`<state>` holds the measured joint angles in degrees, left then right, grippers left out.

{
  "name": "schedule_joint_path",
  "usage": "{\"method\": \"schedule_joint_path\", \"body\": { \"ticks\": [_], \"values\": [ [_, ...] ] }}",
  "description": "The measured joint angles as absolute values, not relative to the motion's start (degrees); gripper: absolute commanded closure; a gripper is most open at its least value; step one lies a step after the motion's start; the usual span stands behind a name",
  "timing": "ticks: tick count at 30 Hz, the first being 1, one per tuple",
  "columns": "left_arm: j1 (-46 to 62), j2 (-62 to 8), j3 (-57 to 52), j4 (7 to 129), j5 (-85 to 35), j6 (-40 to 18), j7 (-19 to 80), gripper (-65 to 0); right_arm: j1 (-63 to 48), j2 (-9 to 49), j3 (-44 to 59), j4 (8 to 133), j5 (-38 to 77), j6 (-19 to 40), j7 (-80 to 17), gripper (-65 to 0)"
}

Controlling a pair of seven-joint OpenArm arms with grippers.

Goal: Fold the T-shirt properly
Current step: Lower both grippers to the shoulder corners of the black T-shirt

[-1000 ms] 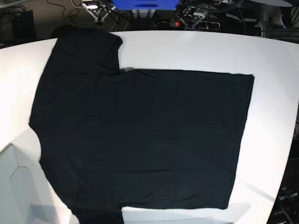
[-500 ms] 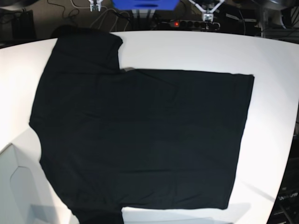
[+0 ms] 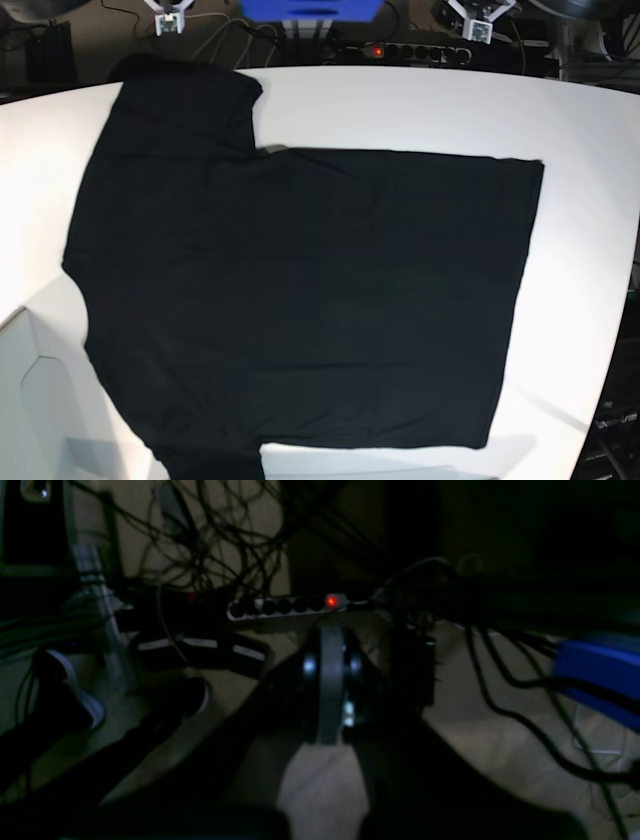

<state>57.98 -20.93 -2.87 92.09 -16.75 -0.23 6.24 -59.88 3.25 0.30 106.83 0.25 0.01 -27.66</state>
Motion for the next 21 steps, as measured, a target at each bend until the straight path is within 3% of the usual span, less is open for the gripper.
{"method": "schedule_joint_path", "body": {
  "ticks": [8, 10, 12, 15, 17, 21],
  "values": [
    [59.05, -19.22, -11.2, 104.75, -16.73, -0.34, 5.96, -1.2, -59.37, 3.29, 3.09, 116.27, 0.32, 0.05, -30.76, 0.0],
    [59.22, -19.2, -12.86, 106.32, -16.8, -0.34, 6.24, -6.0, -58.08, 3.31, 4.36, 116.14, 0.32, 0.14, -31.03, 0.0],
    [59.07, -19.09, -14.35, 107.13, -16.82, -0.36, 6.04, -15.0, -56.42, 3.38, 5.52, 116.16, 0.3, 0.12, -30.65, -0.5],
    [58.46, -19.07, -16.08, 107.72, -16.73, -0.32, 6.31, -31.5, -53.8, 3.44, 6.44, 116.27, 0.36, 0.12, -30.63, -9.1],
    [57.34, -19.0, -16.14, 108.36, -16.86, -0.38, 6.39, -38.6, -52.71, 3.29, 7.33, 116.27, 0.32, 0.14, -30.63, -15.9],
    [53.23, -18.76, -18.04, 107.94, -16.84, -0.38, 6.31, -38.3, -50.68, 3.29, 7.62, 116.25, 0.45, 0.16, -30.92, -24.5]
  ]
}}
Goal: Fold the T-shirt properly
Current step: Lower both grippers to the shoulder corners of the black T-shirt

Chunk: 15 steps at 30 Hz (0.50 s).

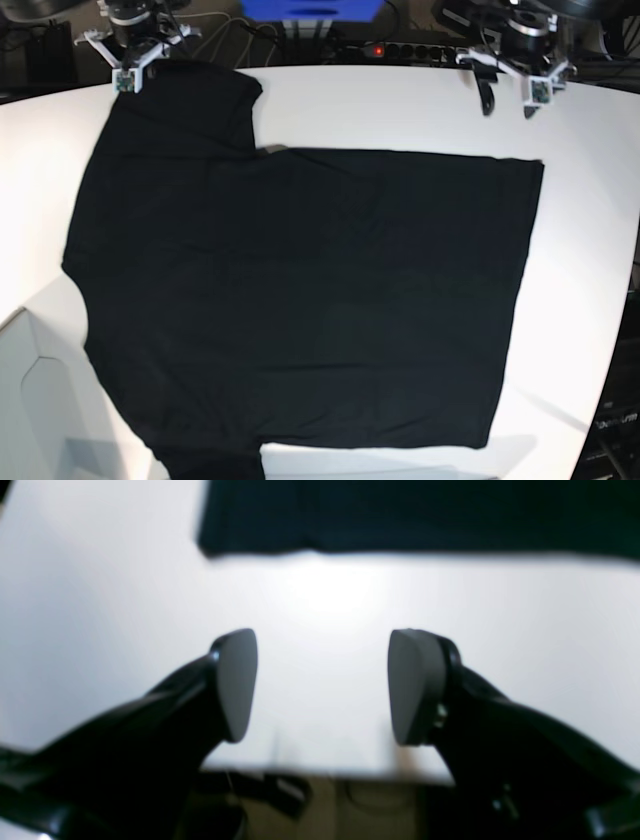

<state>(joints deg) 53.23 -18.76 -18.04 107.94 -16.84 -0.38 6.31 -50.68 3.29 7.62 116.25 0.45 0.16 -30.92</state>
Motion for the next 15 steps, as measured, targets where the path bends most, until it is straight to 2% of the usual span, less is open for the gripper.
{"method": "schedule_joint_path", "body": {
  "ticks": [8, 15],
  "values": [
    [42.87, -19.05, -23.92, 102.8, -26.59, -0.32, 6.02, -38.5, -48.14, 3.36, 7.51, 116.14, 0.4, 0.19, -31.09, -26.3],
    [33.65, -19.03, -25.3, 91.59, -27.35, -0.38, 6.7, -38.6, -47.81, 3.49, 7.51, 116.11, 0.4, 0.19, -31.09, -26.3]
  ]
}}
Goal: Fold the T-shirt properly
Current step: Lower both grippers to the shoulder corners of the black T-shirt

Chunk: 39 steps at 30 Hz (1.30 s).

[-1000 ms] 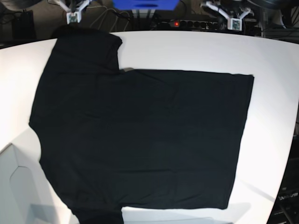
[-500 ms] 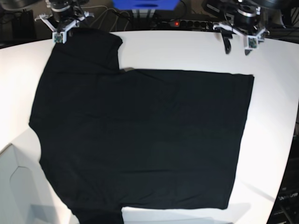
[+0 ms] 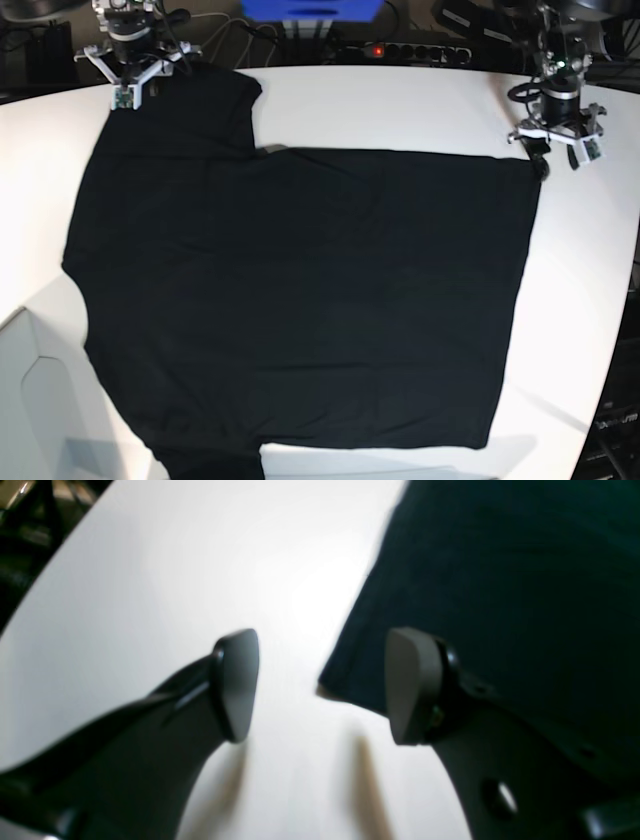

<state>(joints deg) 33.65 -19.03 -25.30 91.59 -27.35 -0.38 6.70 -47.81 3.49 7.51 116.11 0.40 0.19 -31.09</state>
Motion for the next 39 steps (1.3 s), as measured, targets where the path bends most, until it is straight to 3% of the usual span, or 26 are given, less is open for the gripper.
{"method": "schedule_joint_path", "body": {
  "ticks": [17, 20, 26, 29, 39],
  "values": [
    [27.27, -19.88, -18.02, 80.62, -27.31, -0.21, 3.86, -37.7, -47.83, 3.49, 7.62, 116.09, 0.3, 0.19, -31.09, -26.3],
    [27.29, -19.92, -17.89, 80.6, -27.31, -0.21, 3.77, -29.5, -47.81, 3.46, 8.1, 116.09, 0.51, 0.19, -31.07, -26.2],
    [27.29, -19.86, -18.0, 80.62, -27.53, -0.38, 3.84, -0.7, -47.81, 3.49, 10.15, 116.09, 0.32, 0.19, -30.85, -26.7],
    [27.29, -19.84, -18.0, 80.62, -27.73, -0.43, 3.77, -0.8, -47.64, 4.82, 10.09, 116.09, 0.43, 0.19, -30.92, -26.9],
    [28.29, -19.68, -18.02, 81.54, -27.7, -0.43, 3.86, 0.0, -45.04, 5.04, 13.98, 115.85, 0.51, 0.19, -31.33, -36.8]
  ]
}}
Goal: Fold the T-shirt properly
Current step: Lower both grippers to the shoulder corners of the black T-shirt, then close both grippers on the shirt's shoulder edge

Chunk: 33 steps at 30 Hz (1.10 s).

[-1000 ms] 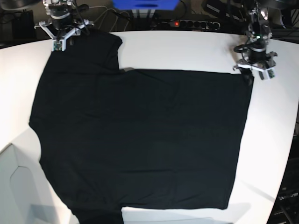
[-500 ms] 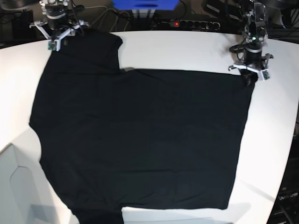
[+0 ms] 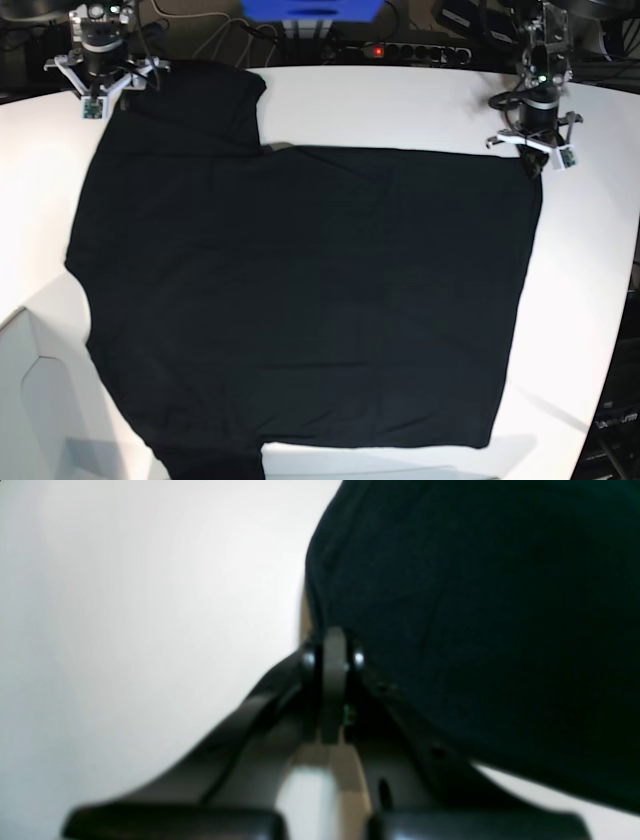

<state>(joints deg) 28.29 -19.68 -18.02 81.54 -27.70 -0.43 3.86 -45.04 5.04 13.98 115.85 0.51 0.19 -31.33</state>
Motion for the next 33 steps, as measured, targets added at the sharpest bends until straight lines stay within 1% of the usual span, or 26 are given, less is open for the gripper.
{"method": "schedule_joint_path", "body": {
  "ticks": [13, 24, 26, 27, 33],
  "values": [
    [28.27, -19.64, -18.04, 81.65, -27.49, -0.43, 4.01, 0.0, -40.14, 5.23, 13.98, 108.42, 0.32, 0.21, -31.22, -37.3],
    [28.86, -19.66, -18.06, 81.76, -27.49, -0.45, 3.62, 0.0, -38.0, 5.54, 13.93, 104.75, 0.47, 0.03, -27.33, -36.4],
    [28.88, -19.66, -18.06, 81.76, -27.49, -0.45, 3.62, 0.0, -38.0, 5.54, 13.93, 104.73, 0.47, 0.01, -27.33, -32.7],
    [28.88, -19.66, -18.06, 81.76, -27.49, -0.45, 3.6, 0.0, -38.0, 5.54, 13.91, 104.71, 0.49, 0.03, -27.31, -29.0],
    [28.88, -19.66, -18.06, 81.76, -27.49, -0.45, 3.6, 0.0, -38.02, 5.54, 13.82, 104.49, 0.49, 0.08, -27.86, 0.0]
  ]
}}
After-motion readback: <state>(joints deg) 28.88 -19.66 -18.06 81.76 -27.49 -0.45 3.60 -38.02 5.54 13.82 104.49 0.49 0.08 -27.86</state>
